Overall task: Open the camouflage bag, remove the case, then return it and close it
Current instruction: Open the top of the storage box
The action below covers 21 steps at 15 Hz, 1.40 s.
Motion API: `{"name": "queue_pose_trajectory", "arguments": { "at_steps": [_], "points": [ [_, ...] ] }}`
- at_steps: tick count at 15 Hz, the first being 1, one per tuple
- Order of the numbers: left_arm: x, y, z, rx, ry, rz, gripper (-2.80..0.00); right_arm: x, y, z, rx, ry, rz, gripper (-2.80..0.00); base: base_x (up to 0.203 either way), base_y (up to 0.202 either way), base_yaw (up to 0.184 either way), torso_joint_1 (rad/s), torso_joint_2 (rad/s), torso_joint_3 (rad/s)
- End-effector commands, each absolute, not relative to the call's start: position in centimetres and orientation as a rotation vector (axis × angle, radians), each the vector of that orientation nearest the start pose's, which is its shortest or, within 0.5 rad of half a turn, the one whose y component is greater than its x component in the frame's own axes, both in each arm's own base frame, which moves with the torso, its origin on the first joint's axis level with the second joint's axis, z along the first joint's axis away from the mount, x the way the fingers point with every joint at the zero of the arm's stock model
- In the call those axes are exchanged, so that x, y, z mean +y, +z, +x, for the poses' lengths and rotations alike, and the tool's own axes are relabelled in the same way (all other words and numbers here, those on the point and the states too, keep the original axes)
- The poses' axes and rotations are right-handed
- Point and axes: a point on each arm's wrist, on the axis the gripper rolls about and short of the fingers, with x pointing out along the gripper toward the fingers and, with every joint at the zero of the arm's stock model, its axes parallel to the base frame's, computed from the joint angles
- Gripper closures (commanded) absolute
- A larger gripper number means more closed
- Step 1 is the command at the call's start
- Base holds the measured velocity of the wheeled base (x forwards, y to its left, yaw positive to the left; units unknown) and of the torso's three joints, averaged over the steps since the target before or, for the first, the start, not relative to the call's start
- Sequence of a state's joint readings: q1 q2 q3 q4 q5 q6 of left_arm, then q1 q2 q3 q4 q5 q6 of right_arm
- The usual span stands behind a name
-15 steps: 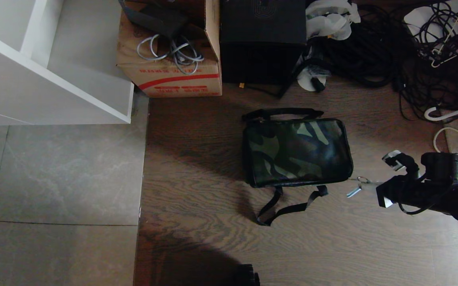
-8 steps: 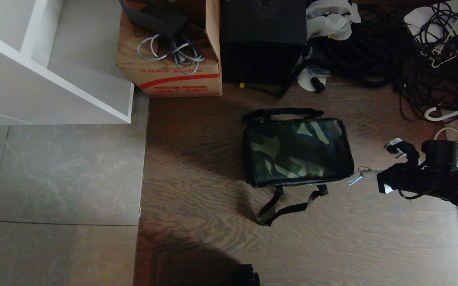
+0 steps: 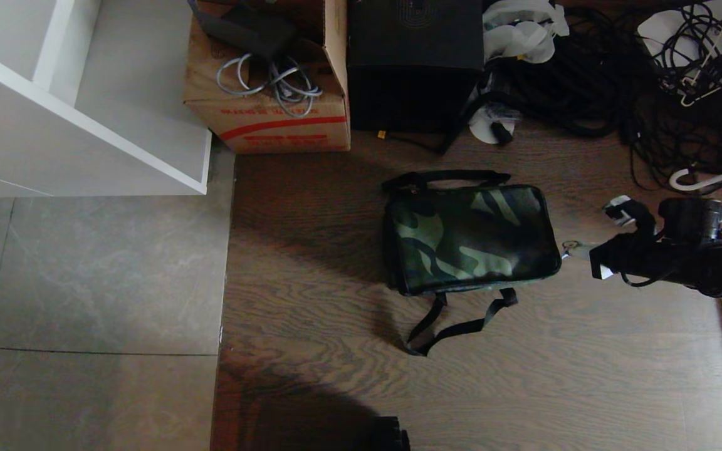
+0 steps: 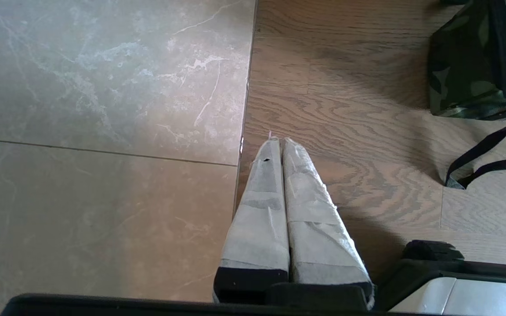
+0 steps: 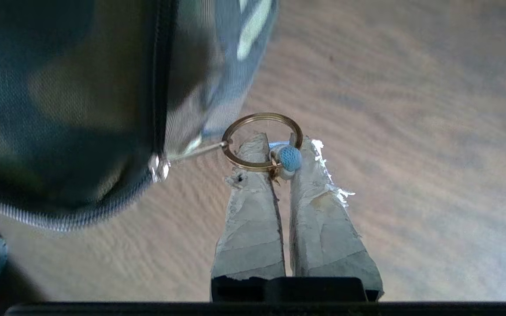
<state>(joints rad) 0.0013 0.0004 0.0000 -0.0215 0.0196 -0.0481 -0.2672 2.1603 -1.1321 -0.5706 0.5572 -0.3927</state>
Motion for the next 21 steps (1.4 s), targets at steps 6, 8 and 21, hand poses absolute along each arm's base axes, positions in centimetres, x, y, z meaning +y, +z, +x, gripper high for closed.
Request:
{"name": "queue_pose_trajectory", "arguments": {
  "at_steps": [6, 8, 21],
  "points": [
    [0.0, 7.5, -2.2, -0.011, 0.021, -0.049, 0.00, -6.9, 11.1, 42.4, 0.299, 0.440, -0.042, 0.00, 0.000, 0.000, 0.000, 0.000, 0.00, 0.000],
    [0.0, 7.5, -2.2, -0.011, 0.021, -0.049, 0.00, -6.8, 11.8, 42.9, 0.271, 0.443, -0.057, 0.00, 0.000, 0.000, 0.000, 0.000, 0.00, 0.000],
    [0.0, 7.5, -2.2, -0.011, 0.021, -0.049, 0.00, -7.3, 15.1, 45.8, 0.120, 0.424, -0.045, 0.00, 0.000, 0.000, 0.000, 0.000, 0.00, 0.000]
  ]
}}
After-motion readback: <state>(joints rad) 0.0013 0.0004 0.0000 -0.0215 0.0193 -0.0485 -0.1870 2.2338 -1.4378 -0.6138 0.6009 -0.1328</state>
